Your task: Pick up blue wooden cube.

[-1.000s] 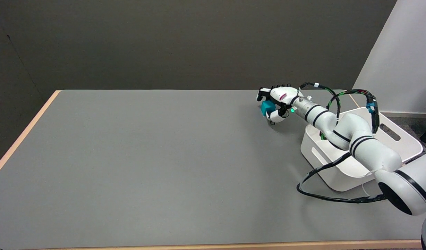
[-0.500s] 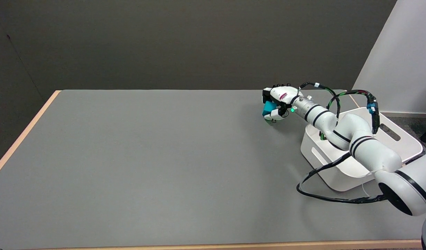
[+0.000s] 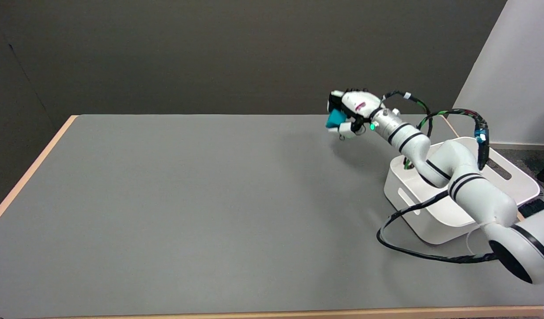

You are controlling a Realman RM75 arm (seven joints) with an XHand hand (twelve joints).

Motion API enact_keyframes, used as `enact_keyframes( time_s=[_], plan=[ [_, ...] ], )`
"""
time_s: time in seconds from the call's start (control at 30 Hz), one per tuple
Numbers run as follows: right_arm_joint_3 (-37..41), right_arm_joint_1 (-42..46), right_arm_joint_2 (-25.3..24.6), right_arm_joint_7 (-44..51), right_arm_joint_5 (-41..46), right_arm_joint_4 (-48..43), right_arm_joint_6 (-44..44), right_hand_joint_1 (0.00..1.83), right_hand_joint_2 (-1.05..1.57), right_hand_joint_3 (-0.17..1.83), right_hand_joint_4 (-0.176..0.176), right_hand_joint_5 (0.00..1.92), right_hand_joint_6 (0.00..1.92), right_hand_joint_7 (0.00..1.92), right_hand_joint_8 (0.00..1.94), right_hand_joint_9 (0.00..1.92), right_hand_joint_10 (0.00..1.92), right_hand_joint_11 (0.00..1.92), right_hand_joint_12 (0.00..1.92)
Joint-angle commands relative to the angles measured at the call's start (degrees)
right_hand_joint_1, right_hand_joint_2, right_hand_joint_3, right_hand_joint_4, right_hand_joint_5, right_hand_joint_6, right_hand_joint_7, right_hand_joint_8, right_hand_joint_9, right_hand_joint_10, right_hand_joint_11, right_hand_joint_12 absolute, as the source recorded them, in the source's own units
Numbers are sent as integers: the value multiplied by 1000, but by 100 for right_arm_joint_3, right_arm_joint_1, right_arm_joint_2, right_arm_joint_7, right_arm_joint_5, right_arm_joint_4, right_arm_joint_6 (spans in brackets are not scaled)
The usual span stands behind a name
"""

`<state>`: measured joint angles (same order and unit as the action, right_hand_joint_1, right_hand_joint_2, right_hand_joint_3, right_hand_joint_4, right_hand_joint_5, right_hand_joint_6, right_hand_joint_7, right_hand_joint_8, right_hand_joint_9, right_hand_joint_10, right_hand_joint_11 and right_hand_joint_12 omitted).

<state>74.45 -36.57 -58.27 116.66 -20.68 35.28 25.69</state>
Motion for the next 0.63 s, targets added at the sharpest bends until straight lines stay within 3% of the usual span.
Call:
enact_keyframes(
  time_s=[0.03,0.33,0.63],
  plan=[
    [2629,2228,291,-22,1110,4149,-76,1142,1177,338,-176,575,1636,624,1645,753,1859,500,1921],
    [4799,3840,-155,-10,613,5091,-1668,1146,1151,384,-176,582,1638,632,1643,768,1845,498,1921],
    [6253,4885,-1064,-58,1214,5298,-1809,1160,1093,465,-176,617,1616,667,1617,816,1824,574,1921]
  ],
)
